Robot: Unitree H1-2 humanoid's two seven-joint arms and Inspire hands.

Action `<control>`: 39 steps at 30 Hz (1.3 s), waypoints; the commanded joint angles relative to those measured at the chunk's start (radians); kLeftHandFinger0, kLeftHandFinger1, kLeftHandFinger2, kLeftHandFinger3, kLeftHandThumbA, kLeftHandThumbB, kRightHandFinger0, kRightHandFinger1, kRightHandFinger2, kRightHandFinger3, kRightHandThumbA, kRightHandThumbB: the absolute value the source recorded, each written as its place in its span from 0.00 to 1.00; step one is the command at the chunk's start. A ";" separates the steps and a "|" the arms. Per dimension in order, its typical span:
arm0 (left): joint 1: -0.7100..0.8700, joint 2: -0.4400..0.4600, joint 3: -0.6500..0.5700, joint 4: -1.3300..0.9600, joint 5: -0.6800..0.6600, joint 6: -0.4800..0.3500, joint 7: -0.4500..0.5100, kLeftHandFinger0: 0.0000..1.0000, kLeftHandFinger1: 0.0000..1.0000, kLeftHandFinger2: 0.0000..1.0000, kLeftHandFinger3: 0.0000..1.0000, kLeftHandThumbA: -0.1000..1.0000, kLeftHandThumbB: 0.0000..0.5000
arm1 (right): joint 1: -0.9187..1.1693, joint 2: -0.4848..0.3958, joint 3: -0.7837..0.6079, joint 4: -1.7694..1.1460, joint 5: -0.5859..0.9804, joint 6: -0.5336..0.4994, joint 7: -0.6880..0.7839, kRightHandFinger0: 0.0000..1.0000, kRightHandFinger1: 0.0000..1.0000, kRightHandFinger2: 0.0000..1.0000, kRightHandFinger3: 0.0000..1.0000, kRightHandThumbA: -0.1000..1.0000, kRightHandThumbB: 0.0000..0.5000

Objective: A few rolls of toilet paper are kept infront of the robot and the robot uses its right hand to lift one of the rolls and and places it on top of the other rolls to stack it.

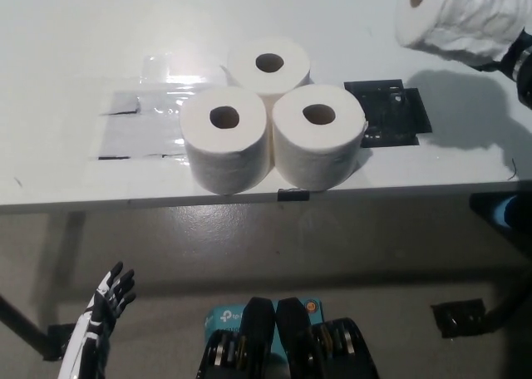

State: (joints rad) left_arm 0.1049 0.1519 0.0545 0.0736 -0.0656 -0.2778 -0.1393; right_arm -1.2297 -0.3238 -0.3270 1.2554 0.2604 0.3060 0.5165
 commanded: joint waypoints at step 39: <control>-0.008 0.010 -0.012 -0.025 0.016 -0.033 -0.004 1.00 1.00 1.00 1.00 1.00 0.64 | -0.245 0.124 0.326 0.059 -0.204 -0.086 -0.169 0.00 0.00 0.00 0.00 0.90 0.15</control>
State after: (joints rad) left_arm 0.1025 0.1520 0.0494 0.0730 -0.0592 -0.2778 -0.1397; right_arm -1.3702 -0.2005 -0.0195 1.3276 0.0842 0.2789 0.3631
